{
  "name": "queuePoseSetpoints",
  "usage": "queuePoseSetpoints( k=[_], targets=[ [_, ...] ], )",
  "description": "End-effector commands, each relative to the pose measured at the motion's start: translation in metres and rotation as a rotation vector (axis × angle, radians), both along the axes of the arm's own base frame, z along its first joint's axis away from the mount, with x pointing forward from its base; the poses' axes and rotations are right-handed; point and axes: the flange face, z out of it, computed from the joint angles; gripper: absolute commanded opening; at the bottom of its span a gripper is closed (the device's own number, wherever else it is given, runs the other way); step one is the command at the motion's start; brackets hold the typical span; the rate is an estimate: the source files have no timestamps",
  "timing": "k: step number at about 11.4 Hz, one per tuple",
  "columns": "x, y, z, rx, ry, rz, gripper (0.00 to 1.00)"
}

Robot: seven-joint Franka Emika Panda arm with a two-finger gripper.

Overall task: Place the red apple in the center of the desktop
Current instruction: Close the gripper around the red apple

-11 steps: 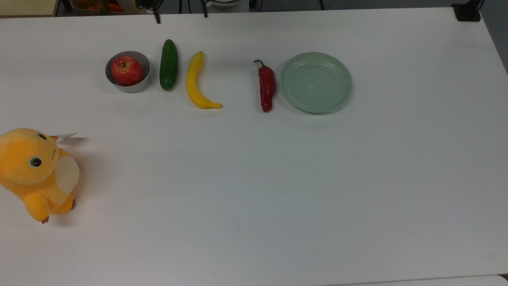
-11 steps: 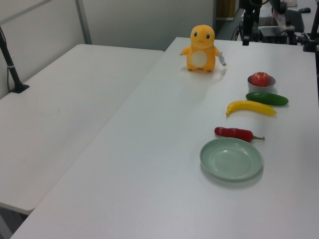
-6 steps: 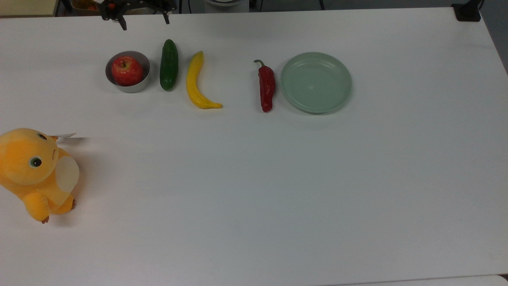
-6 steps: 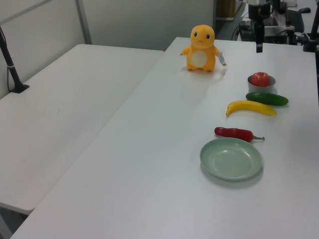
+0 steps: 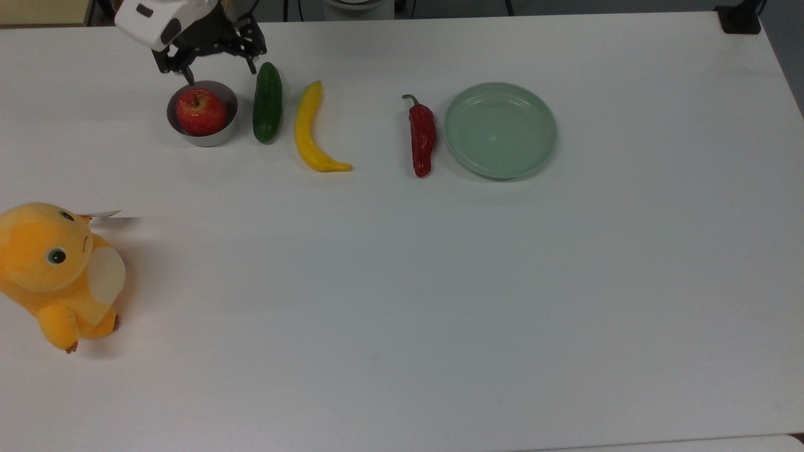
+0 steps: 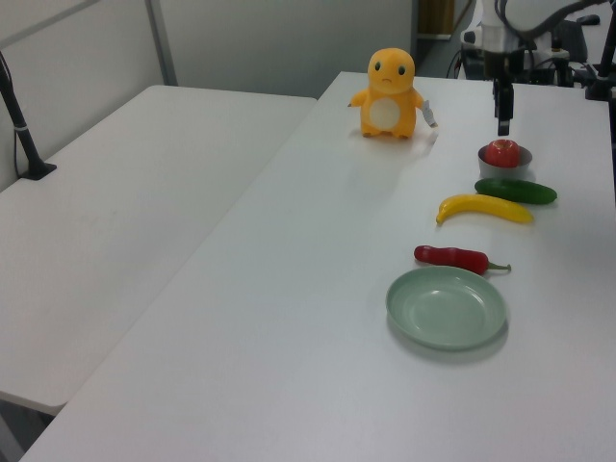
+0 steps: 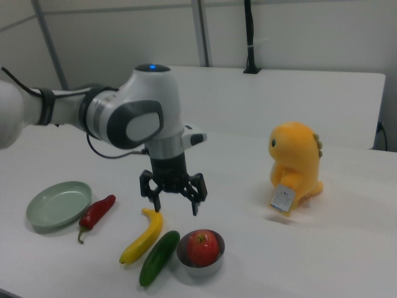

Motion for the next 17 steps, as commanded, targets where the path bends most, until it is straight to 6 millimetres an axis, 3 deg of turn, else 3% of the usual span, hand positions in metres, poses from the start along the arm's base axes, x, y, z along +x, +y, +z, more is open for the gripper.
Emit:
queuePoseSetpoints(
  k=[1,6,10,11,13,15,16,17],
  targets=[
    [-0.010,-0.012,-0.028,-0.075,-0.030,0.090,1.00],
    [-0.023,-0.020,-0.075,-0.187,-0.085,0.194,1.00],
    [-0.022,-0.030,-0.088,-0.192,-0.095,0.181,1.00],
    [-0.022,-0.032,-0.092,-0.191,-0.088,0.179,0.93],
    [-0.023,-0.033,-0.093,-0.191,-0.085,0.177,0.45],
    [-0.023,-0.033,-0.090,-0.189,-0.079,0.174,0.12],
    [-0.024,-0.034,-0.086,-0.189,-0.086,0.167,0.02],
    [-0.025,-0.035,-0.082,-0.187,-0.076,0.162,0.01]
  ],
)
